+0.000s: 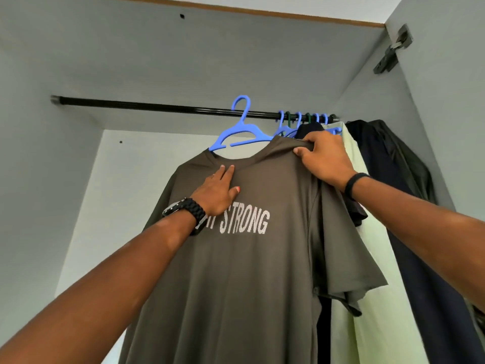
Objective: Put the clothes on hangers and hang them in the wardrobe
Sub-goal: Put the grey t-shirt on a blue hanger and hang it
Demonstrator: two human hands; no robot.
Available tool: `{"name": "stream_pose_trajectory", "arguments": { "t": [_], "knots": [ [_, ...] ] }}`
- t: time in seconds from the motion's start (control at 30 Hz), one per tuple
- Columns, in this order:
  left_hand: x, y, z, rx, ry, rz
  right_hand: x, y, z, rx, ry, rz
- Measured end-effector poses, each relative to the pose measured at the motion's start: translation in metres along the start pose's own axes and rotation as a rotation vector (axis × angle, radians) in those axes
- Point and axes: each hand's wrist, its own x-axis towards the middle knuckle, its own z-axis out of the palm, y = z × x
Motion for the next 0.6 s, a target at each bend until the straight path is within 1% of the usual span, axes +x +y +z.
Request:
{"name": "stream_pose_trajectory", "arguments": {
  "t": [0.13, 0.27, 0.43, 0.6],
  "knots": [
    [0.044, 0.0, 0.029, -0.108, -0.027, 0.037, 0.018, 0.014, 0.032, -0.067, 0.084, 0.02],
    [0.083, -0.002, 0.06, -0.197, -0.056, 0.118, 0.039, 0.026, 0.061, -0.145, 0.112, 0.01],
    [0.13, -0.008, 0.104, -0.268, -0.076, 0.18, 0.067, 0.041, 0.084, -0.264, 0.165, -0.003],
    [0.152, -0.001, 0.146, -0.301, -0.118, 0.243, 0.095, 0.053, 0.095, -0.356, 0.225, 0.02]
  ]
}}
